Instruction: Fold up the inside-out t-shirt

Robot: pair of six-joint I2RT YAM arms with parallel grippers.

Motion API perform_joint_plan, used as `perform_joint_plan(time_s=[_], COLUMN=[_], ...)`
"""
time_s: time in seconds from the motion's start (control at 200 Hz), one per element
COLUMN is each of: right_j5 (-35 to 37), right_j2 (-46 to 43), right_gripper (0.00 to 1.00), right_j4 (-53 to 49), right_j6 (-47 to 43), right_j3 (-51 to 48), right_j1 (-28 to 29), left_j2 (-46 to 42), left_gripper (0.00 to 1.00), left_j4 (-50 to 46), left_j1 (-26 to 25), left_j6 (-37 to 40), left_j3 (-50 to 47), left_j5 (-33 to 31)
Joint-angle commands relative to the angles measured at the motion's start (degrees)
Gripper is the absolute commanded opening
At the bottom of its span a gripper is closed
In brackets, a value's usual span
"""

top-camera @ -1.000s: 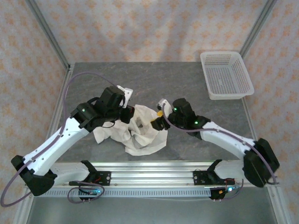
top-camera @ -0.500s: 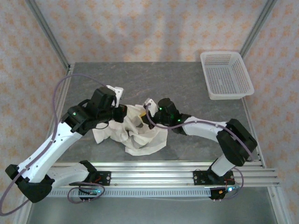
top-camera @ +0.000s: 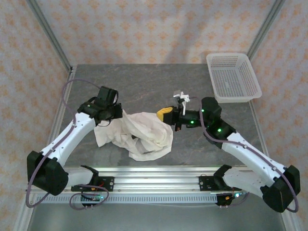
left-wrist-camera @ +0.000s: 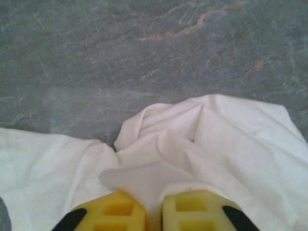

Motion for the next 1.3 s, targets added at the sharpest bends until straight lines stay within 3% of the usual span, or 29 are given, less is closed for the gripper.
perform_joint_plan(time_s=[0.0, 0.065, 0.18, 0.3, 0.435, 0.64, 0.706, 0.756, 0.781, 0.851, 0.916, 1.066, 1.196, 1.296], right_j5=[4.9, 10.9, 22.6, 27.4, 22.3, 15.5, 14.0, 11.5, 10.0, 3.8, -1.4, -2.0, 1.4, 4.1], right_j2=[1.2, 2.4, 4.6, 8.7, 19.0, 30.3, 30.1, 29.3, 28.6, 25.7, 21.5, 12.4, 10.9, 10.9], right_gripper=[0.0, 0.01, 0.4, 0.77, 0.82, 0.67, 0.48, 0.12, 0.0, 0.0, 0.0, 0.0, 0.0, 0.0], right_j4=[-3.6, -8.5, -17.3, -15.8, -14.3, -23.3, -24.4, -25.9, -26.3, -23.5, -14.5, 5.9, 5.8, 7.2], right_j6=[2.3, -0.8, -11.4, -17.9, -19.2, -22.3, -22.0, -21.7, -20.8, -15.2, -7.4, 6.8, 7.5, 9.4], right_j3=[2.0, 2.1, 1.9, 2.4, 5.3, 13.5, 14.8, 16.2, 16.8, 16.9, 14.5, 6.2, 5.1, 4.5], right_j1=[-0.2, -0.1, 3.8, 10.8, 14.4, 14.8, 14.8, 14.4, 14.0, 12.0, 9.8, 4.3, 2.6, 1.9], left_j2=[-3.4, -5.5, -7.2, -10.0, -10.1, -9.2, -8.2, -7.1, -6.5, -4.5, -2.2, 0.8, -2.7, -9.0], left_gripper=[0.12, 0.09, 0.0, 0.0, 0.0, 0.0, 0.0, 0.0, 0.0, 0.0, 0.0, 0.0, 0.29, 0.39], left_j4=[3.0, 3.1, 2.1, 3.1, 2.5, 1.5, 0.9, 1.3, 1.8, 3.9, 6.8, 12.4, 12.0, 10.1], left_j1=[0.2, 0.2, 0.1, 0.1, 0.1, 0.1, 0.2, 0.3, 0.4, 0.8, 1.0, 1.0, 1.0, 0.8], left_j6=[0.0, 0.2, -0.3, -2.0, -2.6, -3.0, -2.8, -2.6, -2.6, -2.8, -3.2, -4.9, -4.8, -4.6], left_j3=[-0.1, -1.7, -3.3, -4.7, -3.3, -1.0, -0.2, 0.1, 0.2, 0.0, -0.7, -2.7, -2.9, -4.0], left_j5=[0.0, 0.5, 4.1, 6.7, 6.8, 4.7, 2.8, 1.3, 0.6, -0.4, -0.8, -0.7, 0.7, 3.5])
